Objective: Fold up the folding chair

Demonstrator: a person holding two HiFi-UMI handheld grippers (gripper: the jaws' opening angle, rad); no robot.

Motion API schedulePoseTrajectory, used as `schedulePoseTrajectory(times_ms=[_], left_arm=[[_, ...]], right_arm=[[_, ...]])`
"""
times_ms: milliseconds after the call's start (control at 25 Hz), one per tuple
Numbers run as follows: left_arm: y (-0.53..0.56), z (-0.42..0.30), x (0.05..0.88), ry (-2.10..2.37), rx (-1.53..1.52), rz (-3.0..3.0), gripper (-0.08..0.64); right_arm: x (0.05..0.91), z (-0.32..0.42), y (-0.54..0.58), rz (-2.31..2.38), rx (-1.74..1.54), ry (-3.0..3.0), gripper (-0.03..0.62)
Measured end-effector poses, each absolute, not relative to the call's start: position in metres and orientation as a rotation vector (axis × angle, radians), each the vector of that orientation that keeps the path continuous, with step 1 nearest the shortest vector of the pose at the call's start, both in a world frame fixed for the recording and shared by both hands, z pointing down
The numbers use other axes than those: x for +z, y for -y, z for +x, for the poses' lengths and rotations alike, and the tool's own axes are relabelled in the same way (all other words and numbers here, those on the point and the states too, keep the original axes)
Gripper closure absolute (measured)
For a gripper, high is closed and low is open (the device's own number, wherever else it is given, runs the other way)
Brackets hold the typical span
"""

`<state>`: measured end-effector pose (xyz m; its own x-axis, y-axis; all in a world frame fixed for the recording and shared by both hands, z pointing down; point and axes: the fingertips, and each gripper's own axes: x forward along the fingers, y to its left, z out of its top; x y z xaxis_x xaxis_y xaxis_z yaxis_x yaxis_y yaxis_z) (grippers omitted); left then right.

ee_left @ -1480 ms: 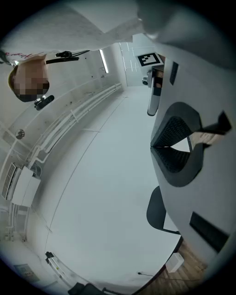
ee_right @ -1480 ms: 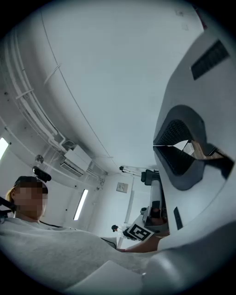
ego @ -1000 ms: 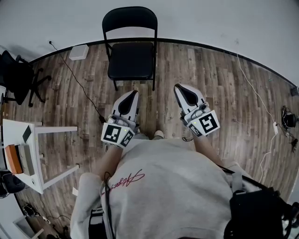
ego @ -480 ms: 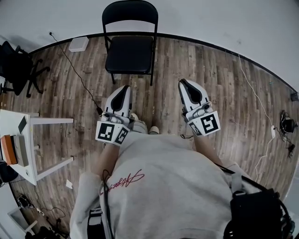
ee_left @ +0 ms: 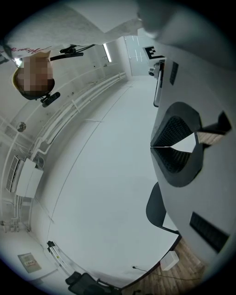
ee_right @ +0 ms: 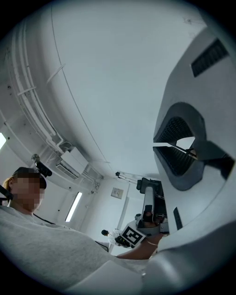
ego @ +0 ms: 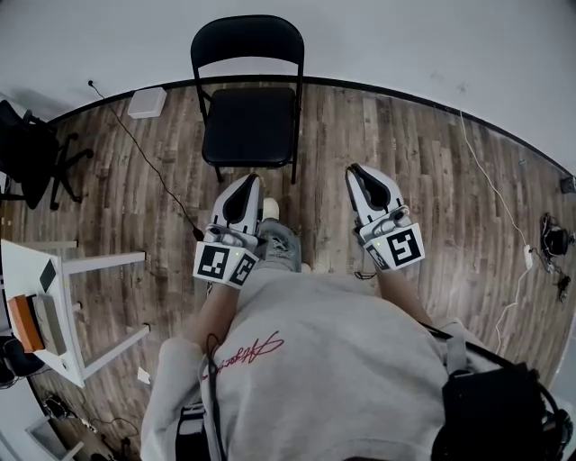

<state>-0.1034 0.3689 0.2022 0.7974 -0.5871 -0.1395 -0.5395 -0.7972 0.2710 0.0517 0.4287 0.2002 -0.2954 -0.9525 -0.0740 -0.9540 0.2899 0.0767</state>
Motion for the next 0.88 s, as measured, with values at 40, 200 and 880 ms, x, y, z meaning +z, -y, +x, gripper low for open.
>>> schedulePoseTrajectory(times_ms=[40, 200, 880], left_arm=[[-0.355, -0.098, 0.203, 0.87, -0.324, 2.769, 0.541], [-0.294, -0.077, 0.208, 0.818, -0.303, 2.788, 0.541], [-0.149, -0.042, 0.324, 0.835, -0.053, 2.355, 0.44]], right_arm=[[0.203, 0.056, -0.416, -1.862, 0.152, -2.507, 0.574], [0.207, 0.07, -0.351, -1.889, 0.156, -2.501, 0.574], [0.275, 0.127, -0.139, -2.068, -0.161, -2.494, 0.414]])
